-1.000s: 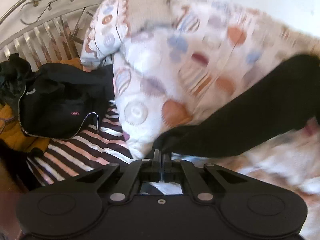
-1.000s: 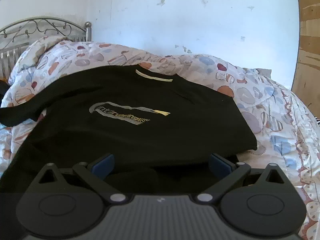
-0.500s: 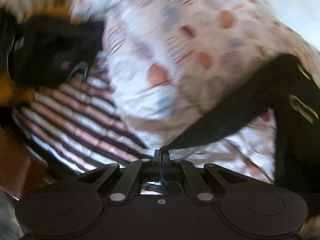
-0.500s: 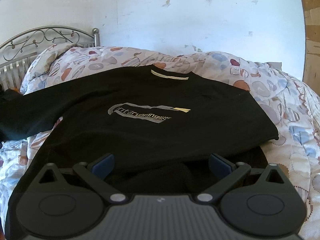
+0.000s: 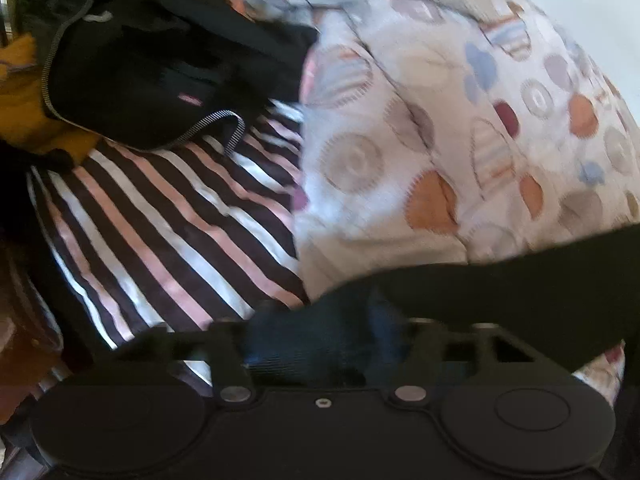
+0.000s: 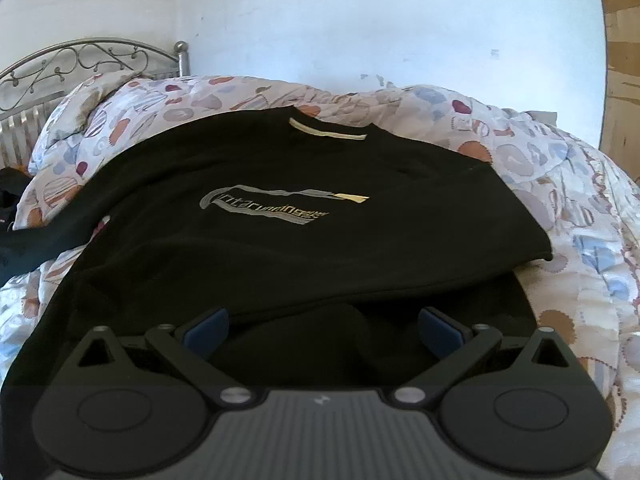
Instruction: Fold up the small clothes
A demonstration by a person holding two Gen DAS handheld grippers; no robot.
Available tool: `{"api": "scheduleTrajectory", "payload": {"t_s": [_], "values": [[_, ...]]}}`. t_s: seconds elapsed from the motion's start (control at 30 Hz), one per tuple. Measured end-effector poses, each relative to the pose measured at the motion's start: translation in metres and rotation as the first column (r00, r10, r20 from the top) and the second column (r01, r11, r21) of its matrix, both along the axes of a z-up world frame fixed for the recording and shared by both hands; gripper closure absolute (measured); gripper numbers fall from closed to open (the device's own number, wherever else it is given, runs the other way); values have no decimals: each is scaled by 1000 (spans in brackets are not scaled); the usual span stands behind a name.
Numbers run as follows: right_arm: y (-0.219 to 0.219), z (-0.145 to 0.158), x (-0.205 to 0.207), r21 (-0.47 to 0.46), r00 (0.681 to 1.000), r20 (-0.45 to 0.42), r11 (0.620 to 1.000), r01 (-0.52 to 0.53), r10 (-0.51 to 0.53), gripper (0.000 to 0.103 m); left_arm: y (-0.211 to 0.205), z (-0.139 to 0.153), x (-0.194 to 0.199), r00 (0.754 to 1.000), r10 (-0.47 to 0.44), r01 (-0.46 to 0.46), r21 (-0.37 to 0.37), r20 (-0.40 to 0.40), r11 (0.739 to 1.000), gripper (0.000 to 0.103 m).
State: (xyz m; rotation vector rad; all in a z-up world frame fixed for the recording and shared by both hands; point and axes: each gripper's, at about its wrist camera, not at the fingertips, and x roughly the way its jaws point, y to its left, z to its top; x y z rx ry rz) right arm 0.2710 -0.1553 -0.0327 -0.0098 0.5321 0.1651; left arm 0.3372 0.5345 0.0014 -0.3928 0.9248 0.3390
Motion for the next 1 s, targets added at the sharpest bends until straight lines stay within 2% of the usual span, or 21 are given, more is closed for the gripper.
{"api": "scheduleTrajectory", "payload": {"t_s": [0.03,0.13,0.27,0.37,0.43,0.6,0.7,0.77,0.83,0.87,0.93,1.0], "values": [[1,0,0,0,1000,-1,1000,-5,5,0,2,1,-5,1000,22,-22,17,18,1000,21],[4,-1,1,6,1000,-3,1000,-12,12,0,5,0,-24,993,89,-90,16,84,996,20],[5,-2,2,17,1000,-4,1000,-18,18,0,-5,-11,-61,971,183,-175,-61,155,983,14],[7,-2,2,22,1000,-9,1000,-19,19,0,-21,-28,-79,957,229,-207,-131,180,970,9],[7,-2,1,23,1000,-10,1000,-21,21,0,-29,-41,-84,948,257,-225,-178,185,958,7],[5,-1,-5,19,1000,-13,1000,-22,22,0,-35,-68,-78,903,381,-328,-252,200,910,10],[1,-1,-10,15,1000,-15,1000,-14,14,0,-32,-79,-71,871,461,-402,-294,171,867,38],[-2,-1,-13,16,1000,-19,1000,-7,7,0,-30,-85,-67,845,513,-451,-314,150,835,71],[-7,-1,-17,16,1000,-19,1000,0,0,0,-31,-86,-69,818,552,-489,-310,161,815,80],[-9,-2,-19,17,1000,-19,1000,3,-3,0,-32,-85,-71,808,561,-496,-307,180,813,88],[-13,-2,-22,23,1000,-21,1000,10,-9,0,-37,-77,-72,806,550,-490,-275,219,827,92],[-18,-4,-25,31,1000,-23,999,15,-14,0,-44,-62,-71,814,517,-477,-203,263,855,94]]}}
